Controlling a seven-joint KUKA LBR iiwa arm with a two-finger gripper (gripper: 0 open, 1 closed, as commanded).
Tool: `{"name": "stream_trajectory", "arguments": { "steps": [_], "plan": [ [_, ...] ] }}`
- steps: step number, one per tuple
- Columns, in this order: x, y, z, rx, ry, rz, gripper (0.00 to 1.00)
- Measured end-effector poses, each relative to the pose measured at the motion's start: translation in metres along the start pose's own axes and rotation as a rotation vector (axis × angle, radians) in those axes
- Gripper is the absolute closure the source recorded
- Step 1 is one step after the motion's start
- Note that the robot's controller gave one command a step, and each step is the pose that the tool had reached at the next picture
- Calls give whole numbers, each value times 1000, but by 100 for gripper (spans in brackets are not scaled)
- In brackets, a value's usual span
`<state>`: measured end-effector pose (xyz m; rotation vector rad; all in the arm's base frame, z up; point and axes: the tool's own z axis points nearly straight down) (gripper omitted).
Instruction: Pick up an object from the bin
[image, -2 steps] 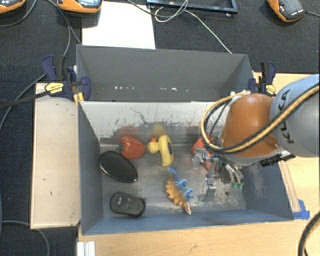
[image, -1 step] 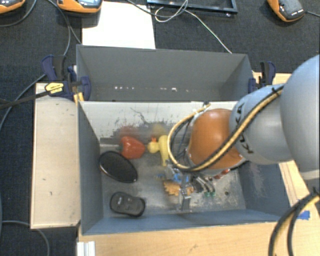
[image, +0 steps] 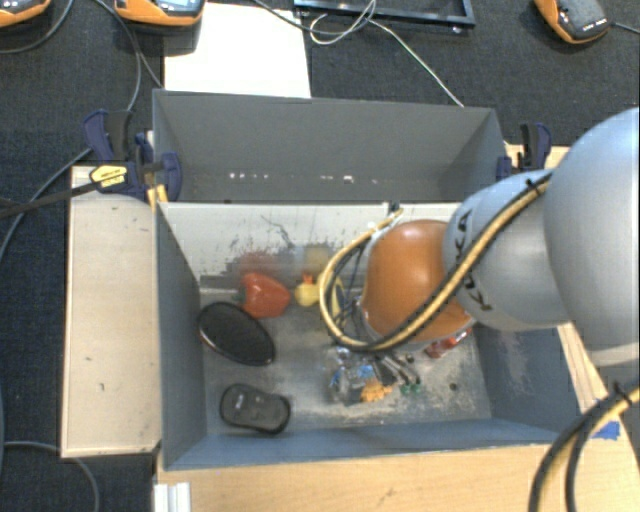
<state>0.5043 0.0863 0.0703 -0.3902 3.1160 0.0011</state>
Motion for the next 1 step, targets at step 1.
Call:
{"name": "stream_trajectory", "arguments": {
  "steps": [1],
  "plan": [
    [0, 0, 0, 0, 0, 1, 100]
  ]
}}
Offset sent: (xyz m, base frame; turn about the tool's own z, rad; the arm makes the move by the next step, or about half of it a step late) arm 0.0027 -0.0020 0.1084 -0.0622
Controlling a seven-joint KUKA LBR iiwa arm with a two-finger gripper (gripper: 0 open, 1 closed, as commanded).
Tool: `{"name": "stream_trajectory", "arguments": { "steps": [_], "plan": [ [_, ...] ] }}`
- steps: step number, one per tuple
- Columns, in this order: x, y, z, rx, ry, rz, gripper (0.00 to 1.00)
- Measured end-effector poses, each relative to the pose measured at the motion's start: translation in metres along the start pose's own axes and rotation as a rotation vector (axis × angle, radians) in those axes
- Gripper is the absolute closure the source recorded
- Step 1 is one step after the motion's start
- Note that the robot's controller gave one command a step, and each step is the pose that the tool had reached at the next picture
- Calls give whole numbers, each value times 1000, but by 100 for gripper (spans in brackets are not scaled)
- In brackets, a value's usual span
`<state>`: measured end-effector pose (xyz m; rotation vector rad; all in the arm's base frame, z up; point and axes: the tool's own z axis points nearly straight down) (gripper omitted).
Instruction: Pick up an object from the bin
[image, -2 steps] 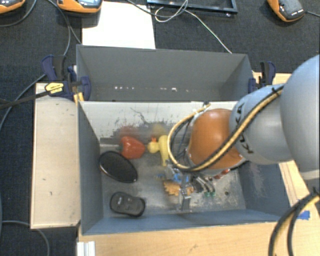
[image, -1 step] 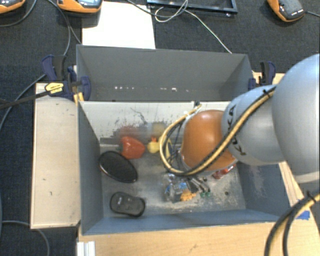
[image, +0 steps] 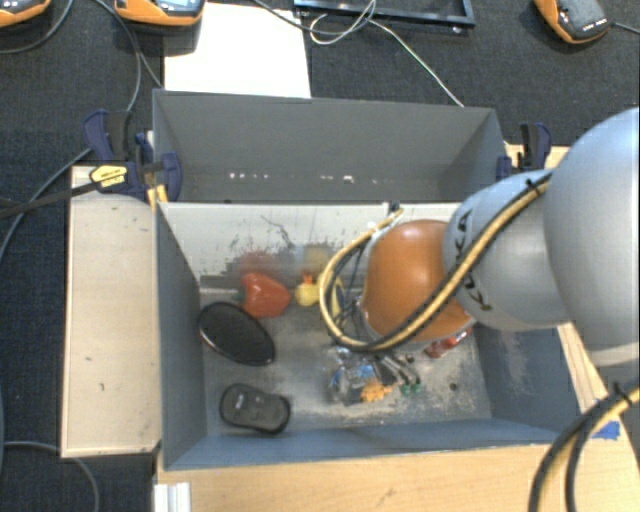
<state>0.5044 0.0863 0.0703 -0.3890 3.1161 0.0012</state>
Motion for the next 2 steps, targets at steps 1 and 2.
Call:
{"name": "stream_trajectory", "arguments": {
  "steps": [1, 2],
  "plan": [
    [-1, -2, -87, 0, 2, -51, 100],
    [-9, -28, -125, 0, -3, -95, 0]
  ]
}}
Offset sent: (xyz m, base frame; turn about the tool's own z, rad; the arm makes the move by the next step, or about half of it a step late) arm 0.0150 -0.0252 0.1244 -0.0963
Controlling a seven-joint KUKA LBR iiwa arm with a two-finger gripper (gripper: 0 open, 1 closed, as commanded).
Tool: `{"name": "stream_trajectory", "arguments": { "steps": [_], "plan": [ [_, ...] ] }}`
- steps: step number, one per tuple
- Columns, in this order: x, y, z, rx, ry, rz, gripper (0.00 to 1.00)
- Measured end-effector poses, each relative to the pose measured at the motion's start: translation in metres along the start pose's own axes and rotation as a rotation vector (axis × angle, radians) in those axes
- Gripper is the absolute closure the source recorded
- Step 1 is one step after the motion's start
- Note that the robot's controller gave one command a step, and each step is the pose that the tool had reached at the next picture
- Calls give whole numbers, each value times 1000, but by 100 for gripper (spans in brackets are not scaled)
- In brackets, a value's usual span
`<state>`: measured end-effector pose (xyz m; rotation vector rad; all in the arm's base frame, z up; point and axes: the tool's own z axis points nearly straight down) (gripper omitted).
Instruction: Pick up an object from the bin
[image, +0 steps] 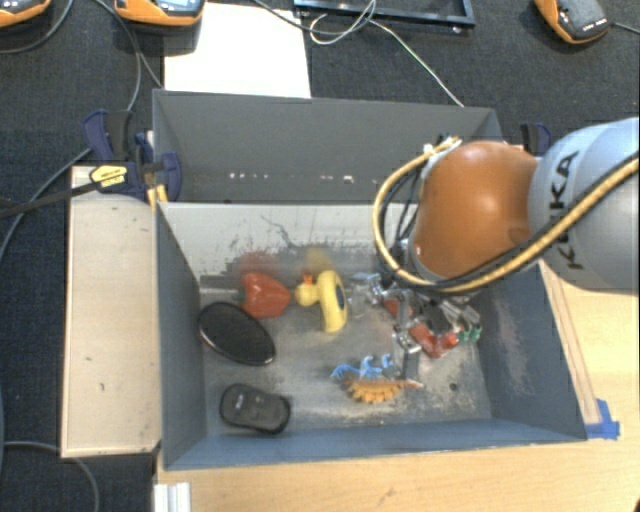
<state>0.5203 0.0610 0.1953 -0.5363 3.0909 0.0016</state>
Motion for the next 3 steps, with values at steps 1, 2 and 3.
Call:
{"name": "stream_trajectory", "arguments": {
  "steps": [1, 2, 3],
  "plan": [
    [0, 0, 0, 0, 0, 1, 0],
    [22, -6, 70, 1, -4, -155, 0],
    [17, 11, 107, -2, 1, -360, 0]
  ]
}}
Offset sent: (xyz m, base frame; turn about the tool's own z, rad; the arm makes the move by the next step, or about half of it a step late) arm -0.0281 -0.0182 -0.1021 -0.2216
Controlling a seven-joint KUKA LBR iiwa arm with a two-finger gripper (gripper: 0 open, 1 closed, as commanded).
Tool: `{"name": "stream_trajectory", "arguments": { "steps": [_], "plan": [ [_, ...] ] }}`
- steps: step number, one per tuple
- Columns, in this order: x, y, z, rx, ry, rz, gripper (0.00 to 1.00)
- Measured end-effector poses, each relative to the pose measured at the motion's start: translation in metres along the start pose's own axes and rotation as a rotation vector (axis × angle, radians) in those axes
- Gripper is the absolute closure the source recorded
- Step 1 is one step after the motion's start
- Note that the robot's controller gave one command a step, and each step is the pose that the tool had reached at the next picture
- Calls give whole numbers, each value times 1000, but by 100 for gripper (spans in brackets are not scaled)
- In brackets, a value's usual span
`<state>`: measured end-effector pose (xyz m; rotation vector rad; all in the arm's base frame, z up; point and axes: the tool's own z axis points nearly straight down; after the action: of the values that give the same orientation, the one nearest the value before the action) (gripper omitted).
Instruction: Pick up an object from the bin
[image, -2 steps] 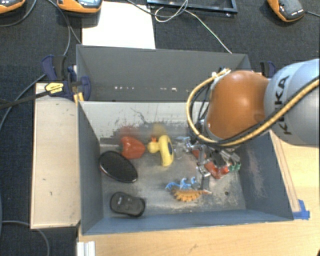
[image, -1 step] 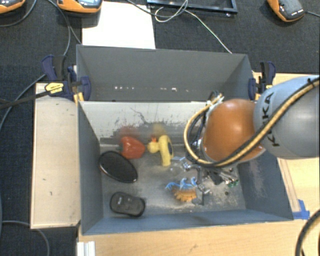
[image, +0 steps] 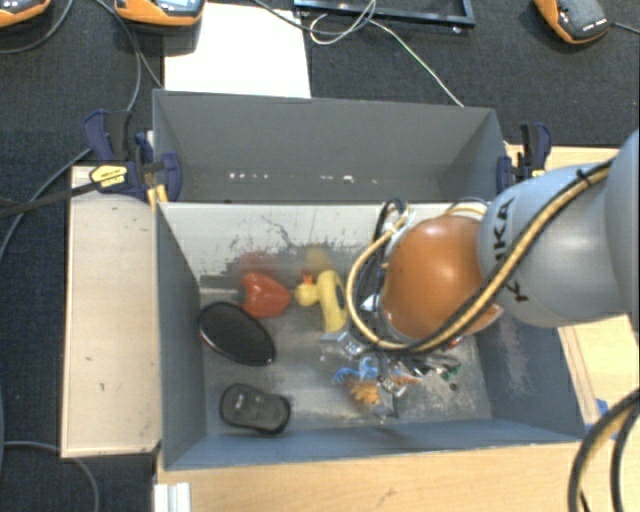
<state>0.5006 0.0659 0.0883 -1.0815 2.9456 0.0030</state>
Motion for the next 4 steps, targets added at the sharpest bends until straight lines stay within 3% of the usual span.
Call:
{"name": "stream_trajectory", "arguments": {
  "steps": [1, 2, 3, 4],
  "plan": [
    [-2, -26, 18, 5, -6, -194, 100],
    [-2, -26, 18, 5, -6, -193, 100],
    [-2, -27, -73, 2, -4, -207, 100],
    [-3, -39, -65, 7, -9, -203, 100]
  ]
}}
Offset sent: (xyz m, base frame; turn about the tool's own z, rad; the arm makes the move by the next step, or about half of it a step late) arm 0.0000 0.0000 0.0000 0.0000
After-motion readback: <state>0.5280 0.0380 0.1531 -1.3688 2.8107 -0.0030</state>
